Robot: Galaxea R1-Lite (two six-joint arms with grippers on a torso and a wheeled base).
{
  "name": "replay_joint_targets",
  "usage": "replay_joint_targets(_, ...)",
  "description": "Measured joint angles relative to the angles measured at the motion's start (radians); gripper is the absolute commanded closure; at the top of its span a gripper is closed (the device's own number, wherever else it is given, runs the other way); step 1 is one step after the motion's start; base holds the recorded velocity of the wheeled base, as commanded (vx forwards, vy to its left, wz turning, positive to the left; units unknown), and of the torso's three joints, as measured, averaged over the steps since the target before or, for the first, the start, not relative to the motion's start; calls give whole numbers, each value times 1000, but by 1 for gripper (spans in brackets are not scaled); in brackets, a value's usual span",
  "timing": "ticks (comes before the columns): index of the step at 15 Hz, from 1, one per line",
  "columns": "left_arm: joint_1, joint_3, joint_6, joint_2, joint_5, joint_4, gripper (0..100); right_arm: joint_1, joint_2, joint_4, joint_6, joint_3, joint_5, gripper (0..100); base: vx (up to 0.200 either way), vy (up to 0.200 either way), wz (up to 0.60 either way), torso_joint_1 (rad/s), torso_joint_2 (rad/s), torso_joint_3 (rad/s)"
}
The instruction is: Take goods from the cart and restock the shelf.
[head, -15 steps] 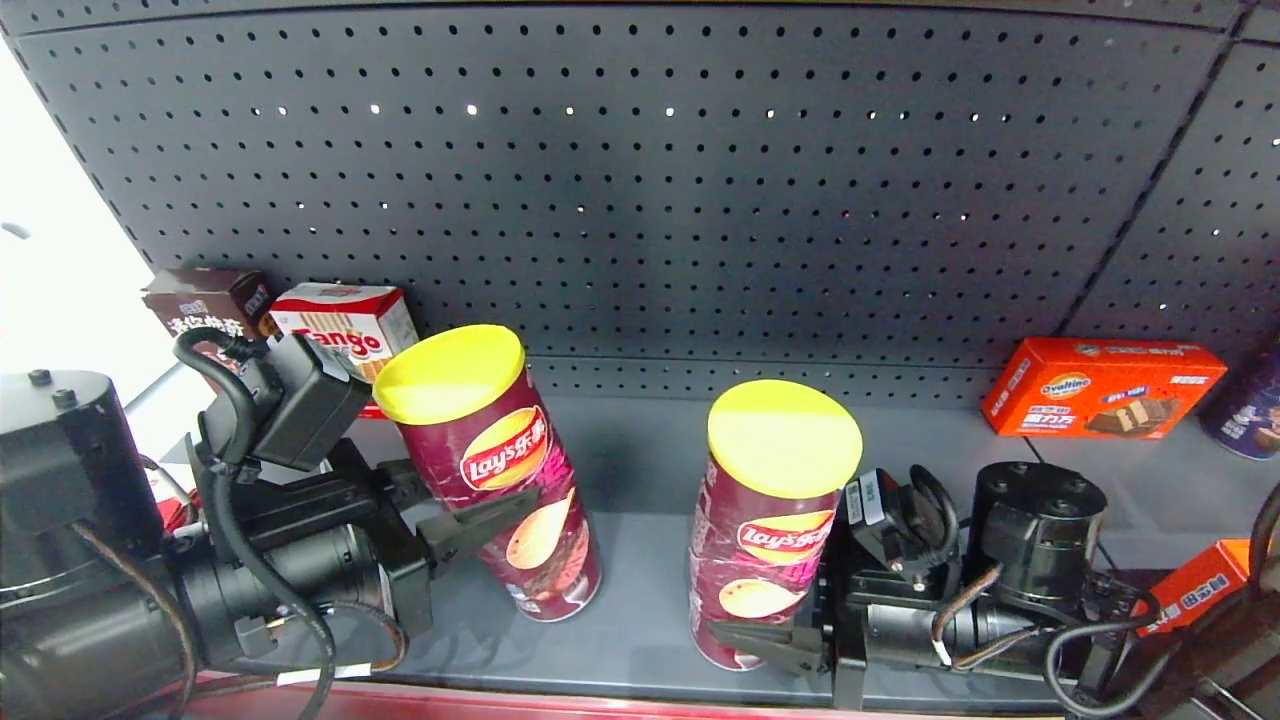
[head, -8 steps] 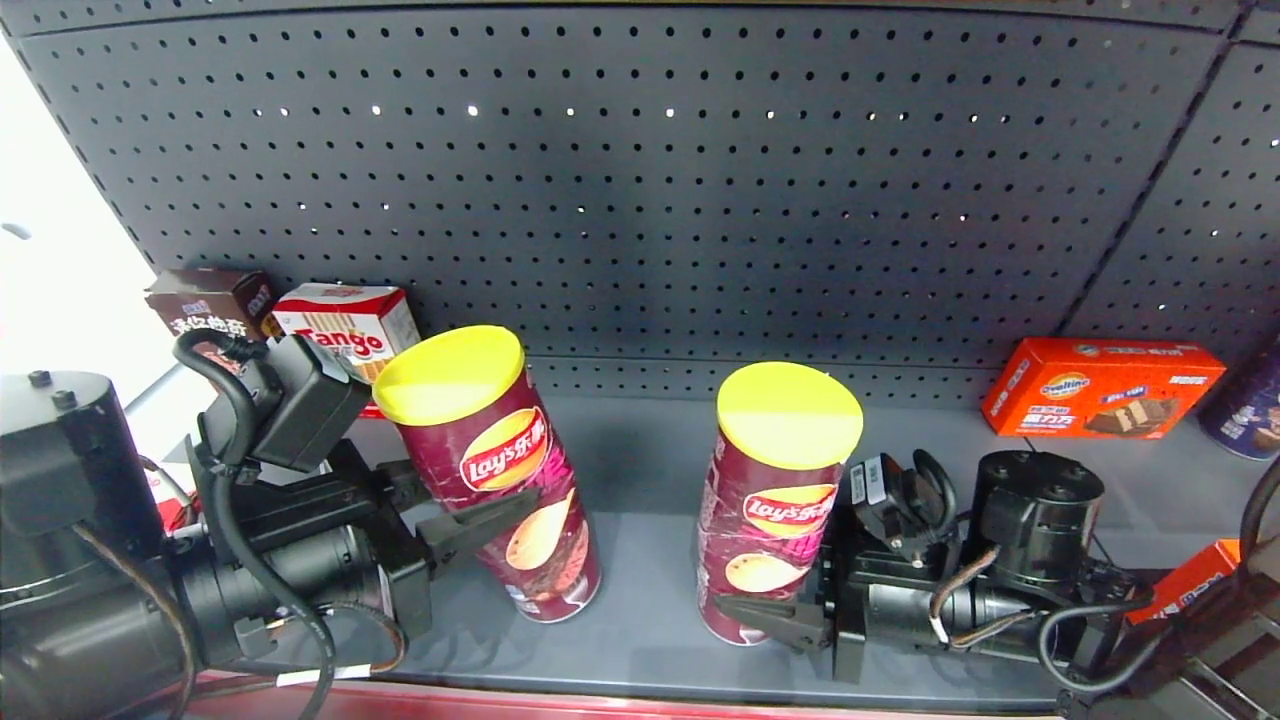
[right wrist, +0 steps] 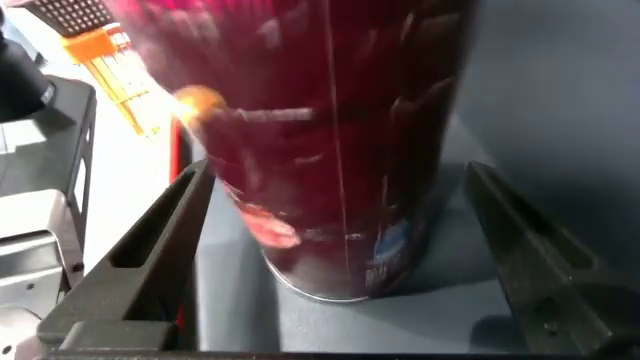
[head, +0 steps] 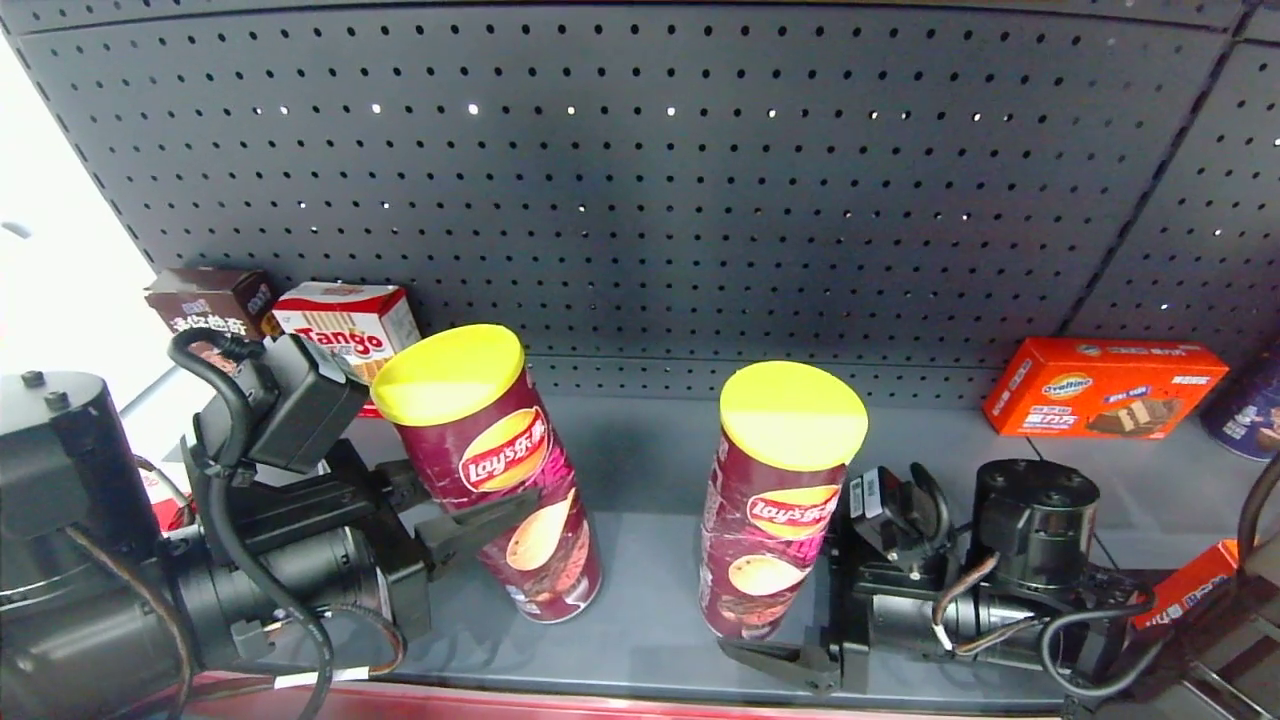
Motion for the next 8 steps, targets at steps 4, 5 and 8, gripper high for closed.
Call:
replay_joint_targets(4,-1,0,0,0,-1,1,100,-11,-100,-4,1,56,0,0,0,0,0,0,0,0)
replay_joint_targets(5,-2,0,0,0,-1,0,100,-19,-136,-4,1,81,0,0,0,0,0,0,0,0)
replay_joint_targets(8,-3,1,0,-1,-1,0,100,-45,-269,-5,0,171,-14,0,0,0,0,0,0,0)
